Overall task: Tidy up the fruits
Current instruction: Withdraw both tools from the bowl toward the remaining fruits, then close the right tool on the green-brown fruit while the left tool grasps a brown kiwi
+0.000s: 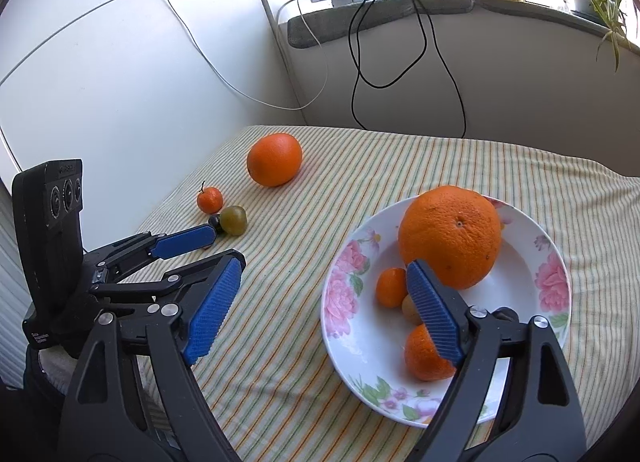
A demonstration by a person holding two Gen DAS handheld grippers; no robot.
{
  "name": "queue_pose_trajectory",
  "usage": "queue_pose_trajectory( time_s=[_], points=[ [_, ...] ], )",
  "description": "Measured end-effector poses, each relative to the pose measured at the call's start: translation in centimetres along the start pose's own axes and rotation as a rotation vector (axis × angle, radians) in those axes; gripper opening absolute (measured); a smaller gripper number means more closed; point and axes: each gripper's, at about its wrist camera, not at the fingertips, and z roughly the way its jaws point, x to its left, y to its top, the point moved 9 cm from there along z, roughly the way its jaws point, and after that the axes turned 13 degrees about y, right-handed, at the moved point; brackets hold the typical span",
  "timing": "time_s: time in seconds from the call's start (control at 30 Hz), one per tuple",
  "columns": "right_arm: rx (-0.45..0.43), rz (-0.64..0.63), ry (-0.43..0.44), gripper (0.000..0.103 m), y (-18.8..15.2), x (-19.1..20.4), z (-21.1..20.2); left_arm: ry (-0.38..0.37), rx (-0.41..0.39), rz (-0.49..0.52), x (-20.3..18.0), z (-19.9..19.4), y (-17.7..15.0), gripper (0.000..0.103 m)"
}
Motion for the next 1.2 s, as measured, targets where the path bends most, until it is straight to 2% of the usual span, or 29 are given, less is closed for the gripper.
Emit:
queue_pose_trajectory(
  time_s=[0.2, 0.5, 0.63, 0.77, 1.07, 1.2],
  points=[
    [0.039, -0.034, 0.025, 0.100, 0.4, 1.2, 1.4, 0.050, 0.005, -0.022, 2.7, -0.3, -0.5, 0.058],
    [0.072, -0.075, 0.055, 0.100, 0.5, 3.2, 3.6, 0.126, 0.018, -0.079, 7.5, -0.3, -1.5, 0.058],
    [0.090, -0.062, 0.089, 0.100, 0.8, 4.0, 4.8, 0.134, 0.029, -0.093, 8.7, 0.1, -2.0, 0.058],
    [0.104, -0.045, 0.121, 0.100, 1.0, 4.8, 6.0, 0.133, 0.034, -0.106, 9.3, 0.5, -2.3, 0.058],
    [0.132, -0.043, 0.138, 0.100, 1.7, 6.4, 9.0, 0.117, 0.047, -0.096, 9.1, 1.3, -2.3, 0.058],
    [0.148, -0.013, 0.149, 0.092, 1.7, 6.6, 10.6, 0.103, 0.051, -0.090, 9.1, 1.5, -2.2, 0.055]
  ],
)
